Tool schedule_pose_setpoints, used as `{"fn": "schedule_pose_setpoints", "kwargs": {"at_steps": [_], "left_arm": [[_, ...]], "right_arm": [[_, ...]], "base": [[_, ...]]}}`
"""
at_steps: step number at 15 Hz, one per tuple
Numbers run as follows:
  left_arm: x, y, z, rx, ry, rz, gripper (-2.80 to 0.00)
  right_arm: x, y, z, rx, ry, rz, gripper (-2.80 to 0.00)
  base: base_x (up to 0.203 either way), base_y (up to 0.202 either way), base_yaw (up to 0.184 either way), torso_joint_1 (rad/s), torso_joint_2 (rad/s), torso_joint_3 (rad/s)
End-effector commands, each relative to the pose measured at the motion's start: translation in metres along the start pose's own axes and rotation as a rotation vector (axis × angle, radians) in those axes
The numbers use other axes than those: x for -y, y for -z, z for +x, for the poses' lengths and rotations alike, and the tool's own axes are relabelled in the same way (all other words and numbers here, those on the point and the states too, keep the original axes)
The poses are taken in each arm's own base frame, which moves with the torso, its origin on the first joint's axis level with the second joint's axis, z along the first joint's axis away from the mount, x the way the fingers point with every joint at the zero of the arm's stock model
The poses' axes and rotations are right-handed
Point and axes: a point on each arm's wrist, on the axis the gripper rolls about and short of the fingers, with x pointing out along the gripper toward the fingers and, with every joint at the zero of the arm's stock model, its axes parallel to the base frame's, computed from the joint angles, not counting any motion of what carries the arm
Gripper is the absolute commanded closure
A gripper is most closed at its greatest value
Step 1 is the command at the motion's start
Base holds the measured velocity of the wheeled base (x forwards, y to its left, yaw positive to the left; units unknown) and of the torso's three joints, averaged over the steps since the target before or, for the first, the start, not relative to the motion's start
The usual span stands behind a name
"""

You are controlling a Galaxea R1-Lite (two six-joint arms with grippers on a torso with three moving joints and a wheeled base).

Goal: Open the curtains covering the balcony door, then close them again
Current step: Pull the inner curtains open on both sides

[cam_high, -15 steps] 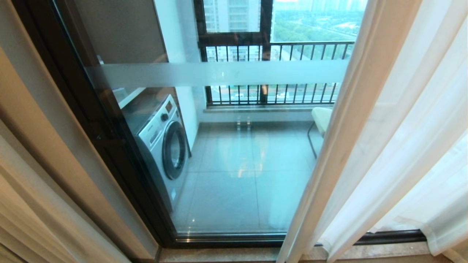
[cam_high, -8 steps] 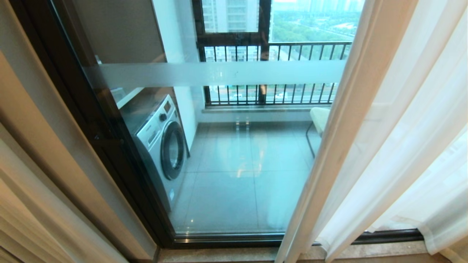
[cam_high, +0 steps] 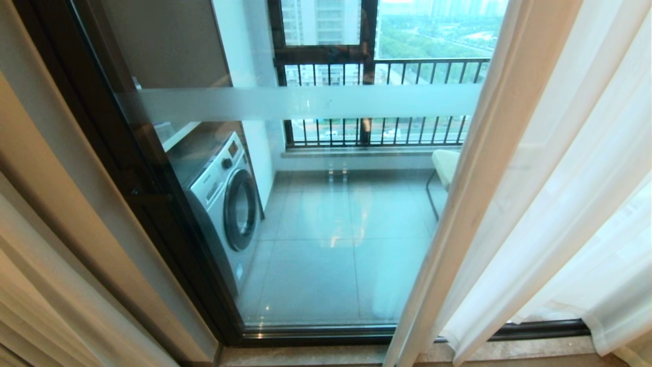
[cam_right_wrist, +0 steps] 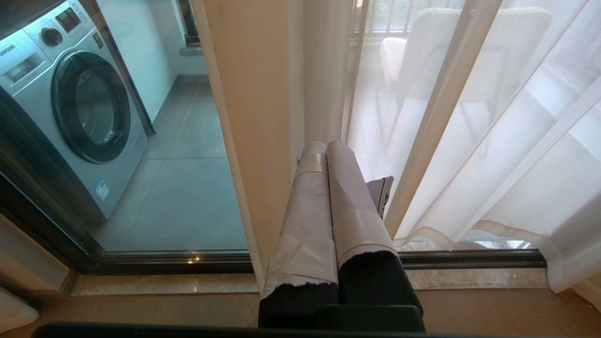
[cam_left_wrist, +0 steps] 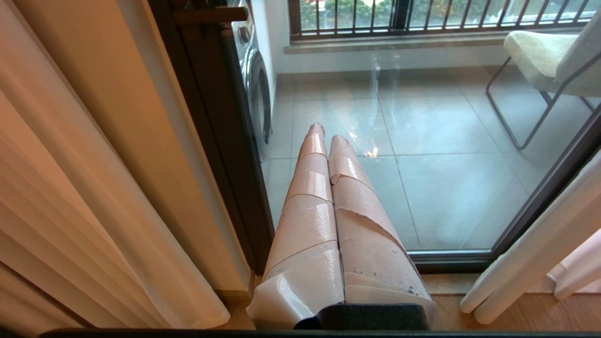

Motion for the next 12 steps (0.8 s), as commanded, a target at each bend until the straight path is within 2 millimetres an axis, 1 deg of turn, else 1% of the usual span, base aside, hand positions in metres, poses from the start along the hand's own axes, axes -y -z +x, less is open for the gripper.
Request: {"fn": "schedule_pose_setpoints", "kwargs": {"at_steps": [1, 6, 9, 10, 12], "left_arm": [[0.000, 0.000, 0.000, 0.001, 0.000, 0.000, 0.00], [0.000, 0.000, 0.000, 0.001, 0.000, 0.000, 0.00], [0.000, 0.000, 0.000, 0.001, 0.000, 0.000, 0.00], [0.000, 0.000, 0.000, 0.001, -0.002, -0.002, 0.00], [0.000, 0.000, 0.000, 0.001, -0.002, 0.000, 0.00]], "right_arm": [[0.000, 0.000, 0.000, 0.001, 0.000, -0.003, 0.00], [0.000, 0.000, 0.000, -0.002, 0.001, -0.017, 0.00], [-0.001, -0.003, 0.000, 0.024, -0.027, -0.073, 0.00], [-0.002, -0.008, -0.001, 0.056, -0.071, -0.083, 0.00], [-0.005, -0.031, -0.009, 0.102, -0.210, -0.092, 0.00]], "base": [[0.000, 0.000, 0.000, 0.000, 0.00, 0.000], [0.000, 0.000, 0.000, 0.000, 0.00, 0.000], [0.000, 0.000, 0.000, 0.000, 0.00, 0.000], [0.000, 0.000, 0.000, 0.000, 0.00, 0.000], [0.000, 0.000, 0.000, 0.000, 0.00, 0.000]]}}
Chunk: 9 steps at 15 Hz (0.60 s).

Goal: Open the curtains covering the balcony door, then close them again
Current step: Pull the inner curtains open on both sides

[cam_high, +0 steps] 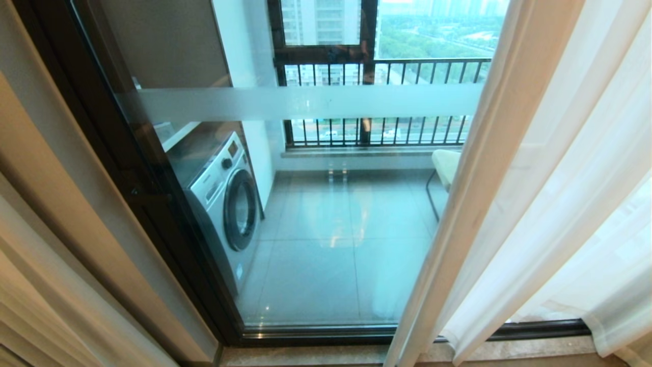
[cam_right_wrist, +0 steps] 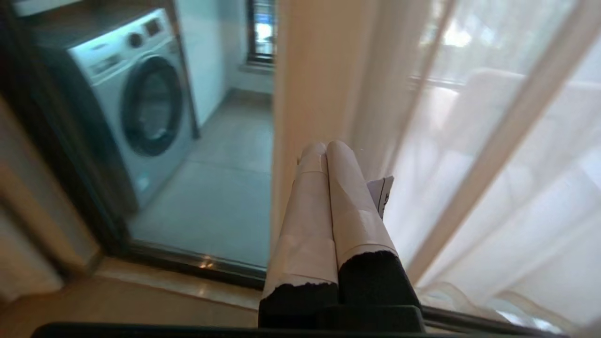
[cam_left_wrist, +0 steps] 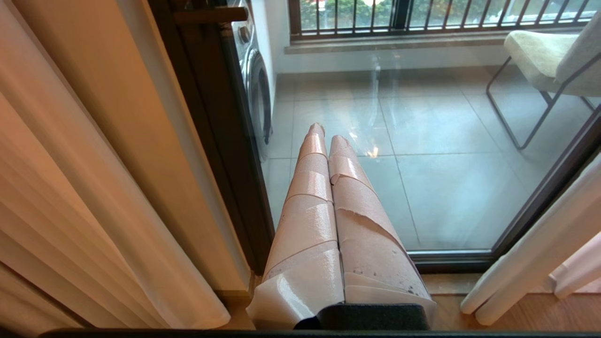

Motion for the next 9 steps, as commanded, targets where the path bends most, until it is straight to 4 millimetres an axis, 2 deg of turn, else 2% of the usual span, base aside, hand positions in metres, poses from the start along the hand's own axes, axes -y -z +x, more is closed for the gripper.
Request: {"fn": "schedule_pose_setpoints", "kwargs": {"at_steps": [1, 4, 9], "left_arm": [[0.000, 0.000, 0.000, 0.000, 0.000, 0.000, 0.00], [0.000, 0.000, 0.000, 0.000, 0.000, 0.000, 0.00], [0.000, 0.000, 0.000, 0.000, 0.000, 0.000, 0.00]], "right_arm": [[-0.002, -0.019, -0.003, 0.011, -0.115, -0.003, 0.00], [-0.006, -0.038, -0.002, -0.024, -0.375, 0.012, 0.00], [-0.006, -0.051, 0.014, -0.105, -0.587, 0.065, 0.00]], "base": [[0.000, 0.000, 0.000, 0.000, 0.00, 0.000], [0.000, 0.000, 0.000, 0.000, 0.00, 0.000], [0.000, 0.000, 0.000, 0.000, 0.00, 0.000]]}}
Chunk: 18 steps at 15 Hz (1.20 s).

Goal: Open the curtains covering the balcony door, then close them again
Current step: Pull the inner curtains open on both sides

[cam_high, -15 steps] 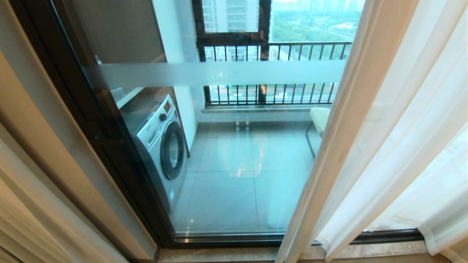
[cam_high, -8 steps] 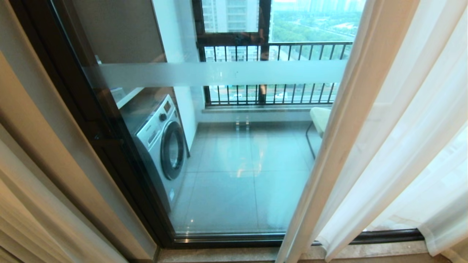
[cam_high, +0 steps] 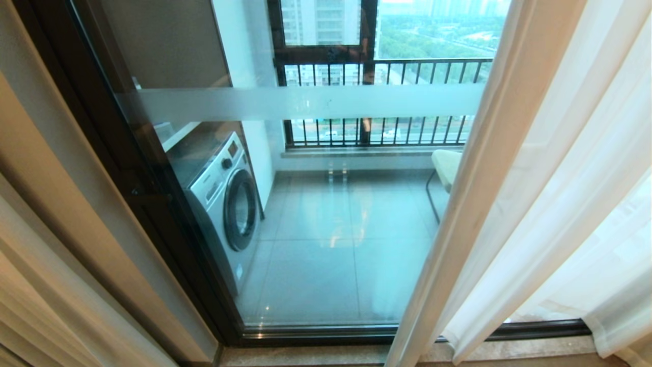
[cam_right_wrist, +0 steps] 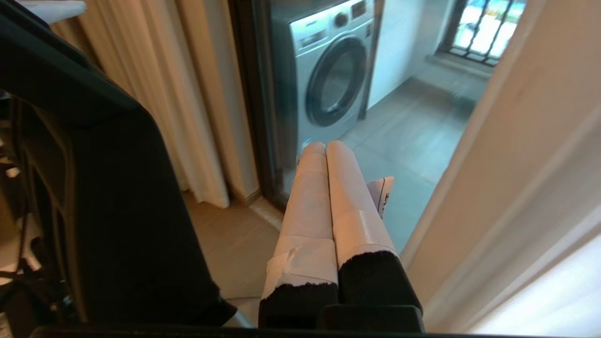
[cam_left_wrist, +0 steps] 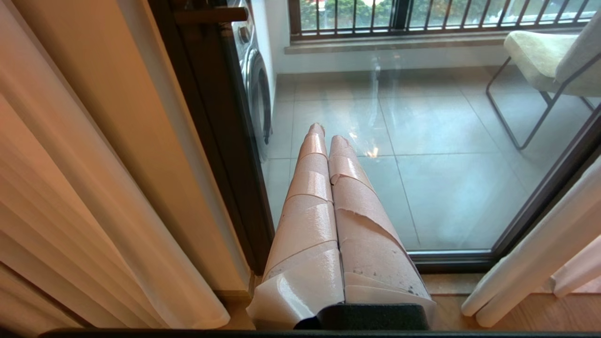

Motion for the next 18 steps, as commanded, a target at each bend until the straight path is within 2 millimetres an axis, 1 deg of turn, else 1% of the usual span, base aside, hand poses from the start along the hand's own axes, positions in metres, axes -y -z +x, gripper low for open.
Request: {"fn": "schedule_pose_setpoints", "kwargs": {"at_steps": [1, 5, 8, 11, 18], "left_arm": [[0.000, 0.000, 0.000, 0.000, 0.000, 0.000, 0.00], [0.000, 0.000, 0.000, 0.000, 0.000, 0.000, 0.00], [0.000, 0.000, 0.000, 0.000, 0.000, 0.000, 0.00], [0.000, 0.000, 0.000, 0.000, 0.000, 0.000, 0.00], [0.000, 0.000, 0.000, 0.000, 0.000, 0.000, 0.00]], "right_arm": [[0.009, -0.006, 0.010, -0.058, -0.024, 0.055, 0.00], [0.025, -0.014, 0.027, -0.147, -0.048, 0.103, 0.00], [0.033, -0.007, 0.036, -0.203, -0.064, 0.082, 0.00], [0.040, -0.008, 0.044, -0.213, -0.064, 0.088, 0.00], [0.084, -0.023, 0.090, -0.156, -0.065, 0.010, 0.00]], "base": [[0.000, 0.000, 0.000, 0.000, 0.00, 0.000], [0.000, 0.000, 0.000, 0.000, 0.00, 0.000], [0.000, 0.000, 0.000, 0.000, 0.00, 0.000], [0.000, 0.000, 0.000, 0.000, 0.00, 0.000], [0.000, 0.000, 0.000, 0.000, 0.00, 0.000]]}}
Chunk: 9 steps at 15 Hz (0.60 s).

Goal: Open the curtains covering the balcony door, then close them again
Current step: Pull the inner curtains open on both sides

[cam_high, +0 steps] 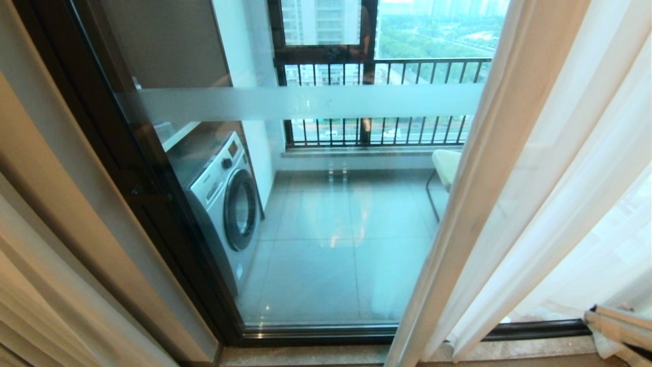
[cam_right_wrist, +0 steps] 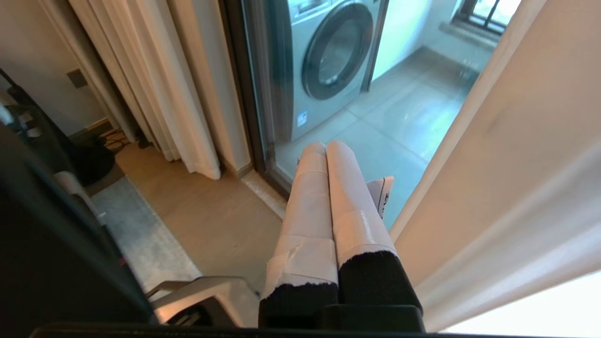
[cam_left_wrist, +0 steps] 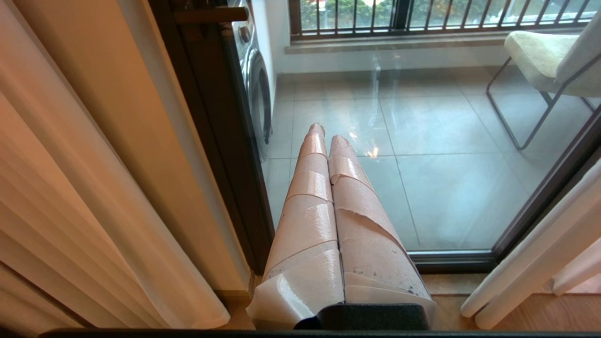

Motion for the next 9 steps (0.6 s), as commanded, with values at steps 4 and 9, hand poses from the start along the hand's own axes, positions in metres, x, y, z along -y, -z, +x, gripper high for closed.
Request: {"fn": "schedule_pose_setpoints", "kwargs": {"at_steps": [4, 9], "left_arm": [[0.000, 0.000, 0.000, 0.000, 0.000, 0.001, 0.00], [0.000, 0.000, 0.000, 0.000, 0.000, 0.000, 0.00]], "right_arm": [[0.032, -0.006, 0.043, 0.022, -0.057, -0.029, 0.00], [0.047, -0.022, 0.062, 0.073, -0.064, -0.081, -2.80]], "base": [[0.000, 0.000, 0.000, 0.000, 0.00, 0.000], [0.000, 0.000, 0.000, 0.000, 0.00, 0.000]]}}
